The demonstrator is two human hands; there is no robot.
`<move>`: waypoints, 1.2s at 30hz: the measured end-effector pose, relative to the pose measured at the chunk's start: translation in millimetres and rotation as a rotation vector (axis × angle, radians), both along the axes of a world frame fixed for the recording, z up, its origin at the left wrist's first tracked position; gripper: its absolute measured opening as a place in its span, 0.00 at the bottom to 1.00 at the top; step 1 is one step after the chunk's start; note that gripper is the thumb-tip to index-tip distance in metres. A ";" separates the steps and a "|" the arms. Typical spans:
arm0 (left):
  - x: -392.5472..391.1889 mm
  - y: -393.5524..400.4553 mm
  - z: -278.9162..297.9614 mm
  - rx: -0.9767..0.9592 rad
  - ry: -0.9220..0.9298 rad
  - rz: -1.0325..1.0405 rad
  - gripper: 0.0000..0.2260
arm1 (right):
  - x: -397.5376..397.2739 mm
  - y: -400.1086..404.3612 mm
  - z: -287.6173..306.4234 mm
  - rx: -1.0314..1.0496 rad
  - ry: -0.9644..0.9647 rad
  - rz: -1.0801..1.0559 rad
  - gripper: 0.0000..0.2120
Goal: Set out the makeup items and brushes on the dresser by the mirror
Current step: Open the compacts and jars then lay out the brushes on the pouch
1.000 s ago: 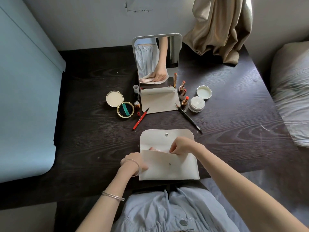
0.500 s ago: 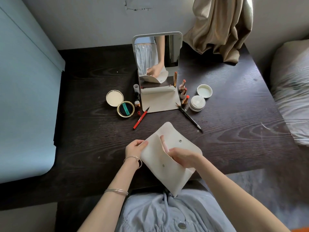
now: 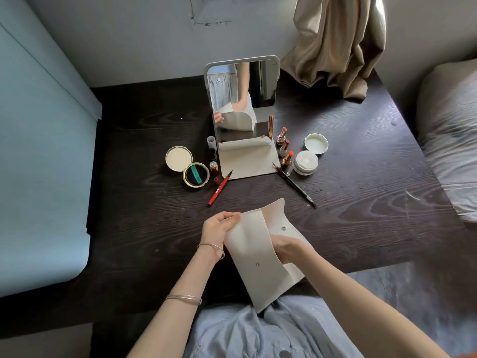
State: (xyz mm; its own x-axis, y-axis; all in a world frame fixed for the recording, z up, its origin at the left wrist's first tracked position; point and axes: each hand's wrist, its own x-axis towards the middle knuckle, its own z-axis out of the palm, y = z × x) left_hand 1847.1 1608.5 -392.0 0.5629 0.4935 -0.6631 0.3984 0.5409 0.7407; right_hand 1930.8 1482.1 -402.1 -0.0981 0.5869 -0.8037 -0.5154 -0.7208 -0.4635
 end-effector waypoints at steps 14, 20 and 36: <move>10.7 -4.2 7.5 0.031 -0.007 0.033 0.04 | -0.7 -2.6 3.1 -0.001 -0.103 0.007 0.09; 7.2 -2.2 7.3 0.060 -0.003 0.021 0.05 | -0.4 -5.6 3.7 0.061 -0.138 0.004 0.04; -33.2 34.5 -8.1 0.314 0.302 -0.381 0.01 | 22.9 -20.7 14.4 0.026 -0.484 -0.125 0.17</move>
